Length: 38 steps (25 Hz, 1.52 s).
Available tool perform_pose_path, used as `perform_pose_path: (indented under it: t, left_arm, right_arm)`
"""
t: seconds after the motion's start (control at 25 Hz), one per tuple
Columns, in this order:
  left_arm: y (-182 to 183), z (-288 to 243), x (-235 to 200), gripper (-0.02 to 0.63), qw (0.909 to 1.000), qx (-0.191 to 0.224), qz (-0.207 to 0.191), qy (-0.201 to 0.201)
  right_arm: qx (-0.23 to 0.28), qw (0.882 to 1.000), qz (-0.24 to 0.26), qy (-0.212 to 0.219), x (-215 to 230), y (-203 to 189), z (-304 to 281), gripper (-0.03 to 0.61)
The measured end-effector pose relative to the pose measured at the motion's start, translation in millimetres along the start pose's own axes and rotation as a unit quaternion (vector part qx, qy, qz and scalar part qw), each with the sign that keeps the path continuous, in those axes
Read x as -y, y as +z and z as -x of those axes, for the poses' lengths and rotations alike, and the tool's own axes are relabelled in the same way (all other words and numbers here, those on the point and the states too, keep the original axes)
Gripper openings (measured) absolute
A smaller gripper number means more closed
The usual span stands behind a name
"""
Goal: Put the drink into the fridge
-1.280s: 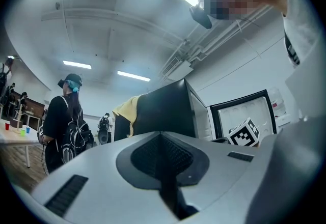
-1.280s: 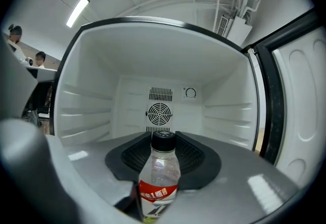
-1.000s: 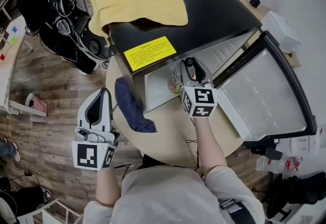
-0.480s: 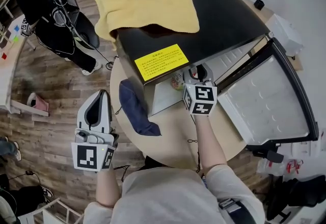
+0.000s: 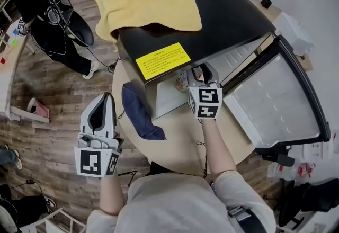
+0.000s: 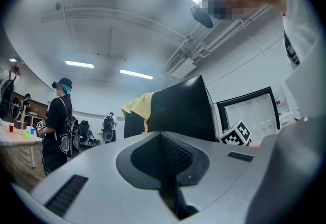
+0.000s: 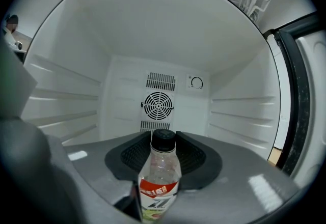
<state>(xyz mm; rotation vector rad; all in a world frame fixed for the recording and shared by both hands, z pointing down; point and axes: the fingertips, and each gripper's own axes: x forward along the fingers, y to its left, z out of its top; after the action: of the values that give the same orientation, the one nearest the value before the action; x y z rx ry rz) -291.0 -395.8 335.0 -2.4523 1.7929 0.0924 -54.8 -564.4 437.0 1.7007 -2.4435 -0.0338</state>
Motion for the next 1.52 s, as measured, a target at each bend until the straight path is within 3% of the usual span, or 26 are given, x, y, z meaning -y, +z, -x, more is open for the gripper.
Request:
perform_pose_path:
  t: [0.36, 0.56, 1.08, 1.52]
  left_arm:
    - [5.6, 6.5, 12.0, 0.006, 0.9999, 0.009, 0.005, 0.003]
    - [11.5, 11.4, 27.5, 0.006, 0.9999, 0.015, 0.004, 0.003]
    - [28.2, 25.8, 84.9, 0.006, 0.9994, 0.030, 0.006, -0.014]
    - [37.9, 37.6, 131.7, 0.006, 0.9988, 0.037, 0.006, -0.031]
  right_arm:
    - [0.021, 0.999, 0.009, 0.024, -5.4, 17.4, 26.4, 0.167]
    - [0.038, 0.999, -0.002, 0.032, -5.7, 24.7, 56.4, 0.011]
    - [0.048, 0.997, -0.018, 0.053, 2.0, 30.6, 145.4, 0.011]
    - [0.063, 0.997, -0.023, 0.040, 22.9, 36.3, 210.8, 0.011]
